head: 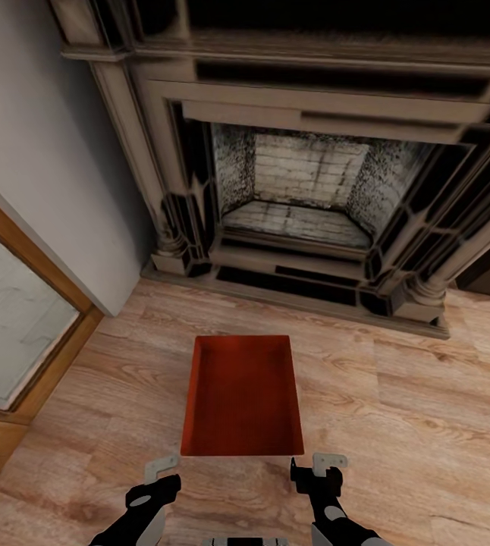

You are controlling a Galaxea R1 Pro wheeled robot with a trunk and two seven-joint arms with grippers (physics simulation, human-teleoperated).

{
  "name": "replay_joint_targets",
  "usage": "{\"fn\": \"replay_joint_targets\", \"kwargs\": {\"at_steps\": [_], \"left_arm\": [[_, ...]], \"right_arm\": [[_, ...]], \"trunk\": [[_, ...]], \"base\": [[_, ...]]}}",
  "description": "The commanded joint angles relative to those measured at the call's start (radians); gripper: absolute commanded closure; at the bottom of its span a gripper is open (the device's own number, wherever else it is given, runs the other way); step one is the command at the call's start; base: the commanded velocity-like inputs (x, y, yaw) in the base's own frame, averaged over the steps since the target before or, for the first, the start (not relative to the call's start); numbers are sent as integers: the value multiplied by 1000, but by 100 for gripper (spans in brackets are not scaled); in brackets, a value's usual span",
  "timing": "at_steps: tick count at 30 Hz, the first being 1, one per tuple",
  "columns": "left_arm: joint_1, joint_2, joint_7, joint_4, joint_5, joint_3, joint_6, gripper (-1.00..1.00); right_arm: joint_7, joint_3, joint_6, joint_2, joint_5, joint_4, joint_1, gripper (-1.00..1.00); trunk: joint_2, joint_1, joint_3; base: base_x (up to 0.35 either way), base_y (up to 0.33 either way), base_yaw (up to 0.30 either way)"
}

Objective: Move the two storage containers from the living room to the garage. In the garage, place one container on the floor and stack the other container on top of it (either order is fine).

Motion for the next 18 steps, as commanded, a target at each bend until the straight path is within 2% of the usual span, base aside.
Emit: {"fn": "replay_joint_targets", "kwargs": {"at_steps": [1,8,18], "left_arm": [[0,0,1,0,8,2,-4,-100],[0,0,2,-1,6,-1,-5,-100],[0,-2,3,-14,4,-1,-9,-100]], "right_arm": [[-5,1,-2,0,4,1,0,-100],[-5,1,-3,-1,4,1,0,-100],[-5,0,-10,-1,1,1,-1,-100]], "trunk": [[-7,4,-4],[-56,31,-26],[-56,31,-26]], "base": [[0,0,0],[0,0,0],[0,0,0]]}}
